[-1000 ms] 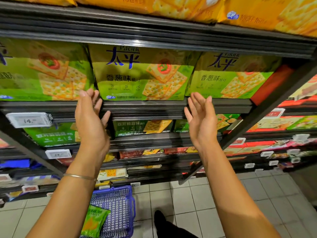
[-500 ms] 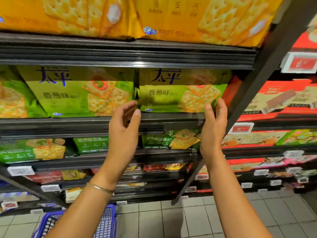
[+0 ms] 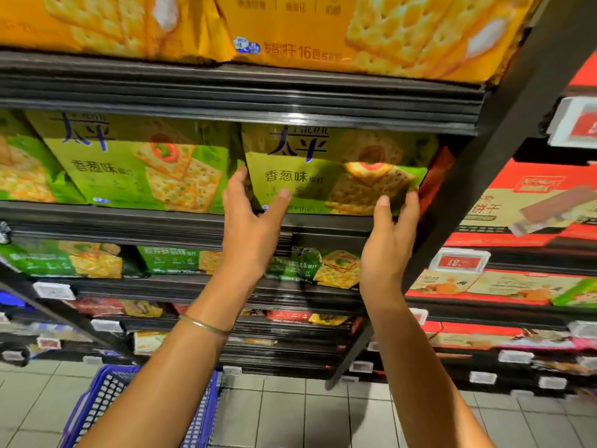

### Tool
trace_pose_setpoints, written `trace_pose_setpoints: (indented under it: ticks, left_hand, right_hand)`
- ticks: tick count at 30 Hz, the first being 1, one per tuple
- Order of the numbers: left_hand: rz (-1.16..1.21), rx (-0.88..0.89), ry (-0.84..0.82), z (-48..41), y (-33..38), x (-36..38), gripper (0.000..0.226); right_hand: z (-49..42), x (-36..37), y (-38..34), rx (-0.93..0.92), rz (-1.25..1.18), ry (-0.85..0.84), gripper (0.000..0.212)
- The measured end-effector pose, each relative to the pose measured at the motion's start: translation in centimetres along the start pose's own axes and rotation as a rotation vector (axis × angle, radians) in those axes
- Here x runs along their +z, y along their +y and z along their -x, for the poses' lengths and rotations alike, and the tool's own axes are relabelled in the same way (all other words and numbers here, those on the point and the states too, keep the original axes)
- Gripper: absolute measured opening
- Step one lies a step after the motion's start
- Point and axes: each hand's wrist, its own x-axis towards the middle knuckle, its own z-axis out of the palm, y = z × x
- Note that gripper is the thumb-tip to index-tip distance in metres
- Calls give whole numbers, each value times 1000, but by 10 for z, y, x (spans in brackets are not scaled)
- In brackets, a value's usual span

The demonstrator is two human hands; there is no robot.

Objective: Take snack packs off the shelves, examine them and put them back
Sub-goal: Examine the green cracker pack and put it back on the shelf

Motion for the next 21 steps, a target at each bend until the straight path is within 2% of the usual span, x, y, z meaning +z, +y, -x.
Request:
trace_pose_setpoints:
  ticks: [6,10,13,16,21]
  left_hand:
    - [104,-85,28,9,2,-1,81]
    - [21,1,-45,7,-3,-16,45]
    - [-79,87,-82,6,-7,-26,43]
    - [-175,153,-109,5,-14,-33,51]
    - [-121,151,-138,-5,-16,-37,46]
  right_hand:
    - [-10,6,-3,38,-13,-20,63]
    - [-14,13,-3,27,26,-42,71]
    - [-14,18,-5,25,41,-35,73]
    - [-14,19,-6,27,38,-28,71]
    - [-14,18,-10,15,44,-19,69]
